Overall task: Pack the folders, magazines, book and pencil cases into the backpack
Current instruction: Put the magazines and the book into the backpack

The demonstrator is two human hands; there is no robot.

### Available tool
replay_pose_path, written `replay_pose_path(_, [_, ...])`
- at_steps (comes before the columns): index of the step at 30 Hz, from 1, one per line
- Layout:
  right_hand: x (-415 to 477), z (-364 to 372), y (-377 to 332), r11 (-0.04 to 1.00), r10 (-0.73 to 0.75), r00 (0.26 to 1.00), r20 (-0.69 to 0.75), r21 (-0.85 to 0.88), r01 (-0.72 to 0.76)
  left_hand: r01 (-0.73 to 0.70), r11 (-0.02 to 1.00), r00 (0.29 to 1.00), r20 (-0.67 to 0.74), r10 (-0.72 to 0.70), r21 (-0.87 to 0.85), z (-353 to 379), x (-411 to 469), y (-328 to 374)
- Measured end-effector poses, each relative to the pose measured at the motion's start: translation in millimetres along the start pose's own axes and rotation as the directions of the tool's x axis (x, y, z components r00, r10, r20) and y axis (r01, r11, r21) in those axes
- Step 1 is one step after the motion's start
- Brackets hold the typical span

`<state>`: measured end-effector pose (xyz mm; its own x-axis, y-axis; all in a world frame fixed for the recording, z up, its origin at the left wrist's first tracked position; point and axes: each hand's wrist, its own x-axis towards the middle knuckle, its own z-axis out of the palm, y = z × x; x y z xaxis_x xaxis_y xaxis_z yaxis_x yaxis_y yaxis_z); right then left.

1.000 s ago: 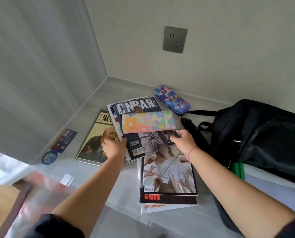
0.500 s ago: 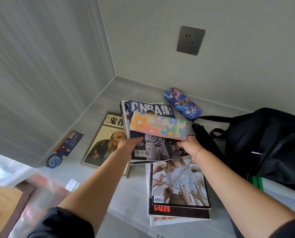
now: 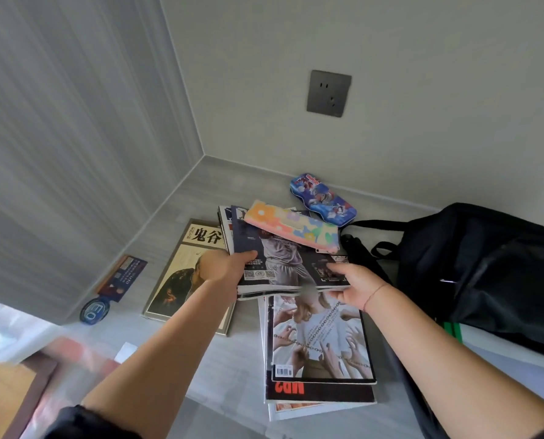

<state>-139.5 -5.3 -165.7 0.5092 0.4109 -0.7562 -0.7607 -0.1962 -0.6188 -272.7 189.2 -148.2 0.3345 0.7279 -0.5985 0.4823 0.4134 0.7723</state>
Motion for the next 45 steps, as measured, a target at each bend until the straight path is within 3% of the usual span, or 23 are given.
replay_pose_path(5, [-7.7, -0.4, 14.3, 0.996, 0.074, 0.997, 0.015, 0.038, -0.074, -0.189, 0.974, 0.982, 0.029, 0.187, 0.121, -2.4, -16.7, 0.5])
replay_pose_path(9, [-16.1, 3.6, 14.0, 0.999, 0.049, 0.996, 0.069, -0.006, -0.049, -0.227, 0.968, 0.974, 0.049, 0.223, 0.105, -14.6, -25.4, -3.9])
replay_pose_path(15, [-34.3, 14.0, 13.4, 0.978, 0.032, 0.951, 0.309, -0.205, 0.033, -0.379, 0.920, 0.923, 0.110, 0.368, 0.105, -51.0, -35.6, -25.3])
replay_pose_path(17, [-39.7, 22.9, 15.6, 0.974, -0.006, 0.935, 0.355, -0.209, 0.086, -0.420, 0.905, 0.901, 0.148, 0.408, 0.062, -66.8, -39.6, -27.5])
replay_pose_path(21, [-46.9, 28.1, 5.9, 0.980, -0.153, 0.897, 0.415, -0.054, 0.193, -0.408, 0.906, 0.863, 0.276, 0.423, -0.111, -78.0, -46.9, -22.8])
replay_pose_path(23, [-48.7, 24.3, -6.4, 0.968, -0.233, 0.898, 0.373, -0.003, 0.252, -0.379, 0.913, 0.846, 0.345, 0.407, -0.149, -72.9, -50.2, -22.3])
replay_pose_path(26, [-50.2, 13.6, -19.1, 0.909, -0.373, 0.890, 0.262, -0.091, 0.407, -0.386, 0.918, 0.831, 0.398, 0.389, -0.091, -56.5, -52.0, -22.7])
replay_pose_path(30, [-57.4, -11.4, -11.6, 0.863, -0.450, 0.876, 0.174, -0.169, 0.477, -0.335, 0.941, 0.872, 0.362, 0.330, -0.052, -21.9, -58.3, -35.2])
replay_pose_path(35, [-63.6, -37.4, 0.8, 0.875, -0.444, 0.875, 0.192, -0.115, 0.470, -0.301, 0.947, 0.859, 0.397, 0.322, -0.116, -0.9, -60.8, -47.8])
replay_pose_path(41, [-63.4, -45.8, 7.3, 0.852, -0.413, 0.865, 0.284, -0.214, 0.477, -0.293, 0.952, 0.895, 0.325, 0.304, -0.085, 3.8, -56.9, -29.9])
replay_pose_path(45, [-57.9, -43.2, 17.1, 0.827, -0.450, 0.874, 0.182, -0.285, 0.485, -0.365, 0.926, 0.864, 0.335, 0.375, -0.095, 7.7, -56.9, -27.1])
